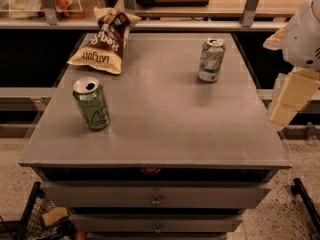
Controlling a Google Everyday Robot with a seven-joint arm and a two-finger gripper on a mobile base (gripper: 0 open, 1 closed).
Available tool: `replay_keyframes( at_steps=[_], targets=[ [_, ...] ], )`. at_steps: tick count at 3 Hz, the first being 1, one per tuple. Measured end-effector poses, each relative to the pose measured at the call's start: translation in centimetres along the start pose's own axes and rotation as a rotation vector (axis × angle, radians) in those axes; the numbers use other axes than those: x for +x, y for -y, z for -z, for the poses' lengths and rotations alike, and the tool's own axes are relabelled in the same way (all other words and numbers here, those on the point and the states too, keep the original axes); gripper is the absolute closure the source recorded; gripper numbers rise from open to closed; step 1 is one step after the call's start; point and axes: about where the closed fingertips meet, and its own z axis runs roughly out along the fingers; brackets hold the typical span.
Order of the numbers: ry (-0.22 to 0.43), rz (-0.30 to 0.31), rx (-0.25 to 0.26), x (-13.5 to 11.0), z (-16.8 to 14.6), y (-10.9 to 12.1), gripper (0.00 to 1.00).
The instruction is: Knock 7up can over
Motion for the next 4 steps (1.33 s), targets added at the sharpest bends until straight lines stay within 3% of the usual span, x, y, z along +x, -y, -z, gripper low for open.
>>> replay_keyframes(
  at_steps=[2,4],
  targets=[
    [0.029,-0.008,0.022,-0.1,0.1,0.6,0.0],
    [0.173,-0.076,-0.007,0.8,-3.8,4.6,0.0]
  ],
)
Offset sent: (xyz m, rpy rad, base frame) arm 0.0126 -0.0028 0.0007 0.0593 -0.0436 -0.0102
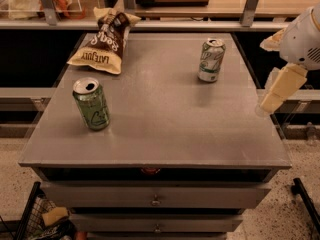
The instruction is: Knock 7up can over
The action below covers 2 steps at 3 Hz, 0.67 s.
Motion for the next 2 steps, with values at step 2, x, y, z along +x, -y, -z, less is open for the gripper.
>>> replay_keyframes(
  at_steps=[2],
  targets=[
    [0.167,-0.093,-0.033,1.2,-4.6,4.3,0.0]
  ],
)
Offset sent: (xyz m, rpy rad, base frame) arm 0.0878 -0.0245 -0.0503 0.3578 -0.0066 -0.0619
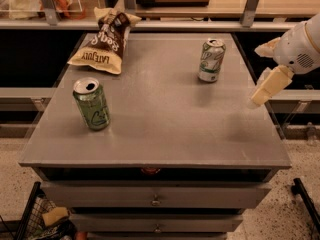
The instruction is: Knock 7up can over
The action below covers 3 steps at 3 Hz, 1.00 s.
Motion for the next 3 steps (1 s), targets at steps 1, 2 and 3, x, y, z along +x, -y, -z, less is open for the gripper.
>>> replay_keyframes(
  at_steps=[1,2,3],
  targets=[
    [0.087,-0.027,-0.043,0.2,-2.1,2.4,0.0],
    [0.11,-0.032,-0.051,0.2,-2.7,3.2,0.0],
    [0.155,0.0,-0.046,-0.2,-3.4,3.9,0.0]
  ],
)
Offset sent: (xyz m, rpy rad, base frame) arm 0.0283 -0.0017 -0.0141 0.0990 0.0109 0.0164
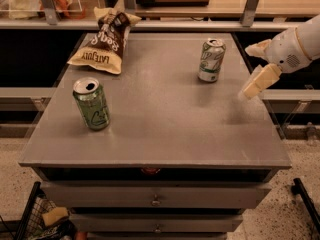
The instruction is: Knock 7up can over
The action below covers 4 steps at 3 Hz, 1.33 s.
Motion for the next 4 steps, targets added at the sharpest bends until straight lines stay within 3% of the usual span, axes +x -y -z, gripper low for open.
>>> replay_keyframes(
  at_steps=[2,4],
  targets=[
    [0.15,0.073,0.019,-0.9,-2.1,2.8,0.0],
    [0.302,0.061,-0.022,-2.3,-3.7,3.9,0.0]
  ],
)
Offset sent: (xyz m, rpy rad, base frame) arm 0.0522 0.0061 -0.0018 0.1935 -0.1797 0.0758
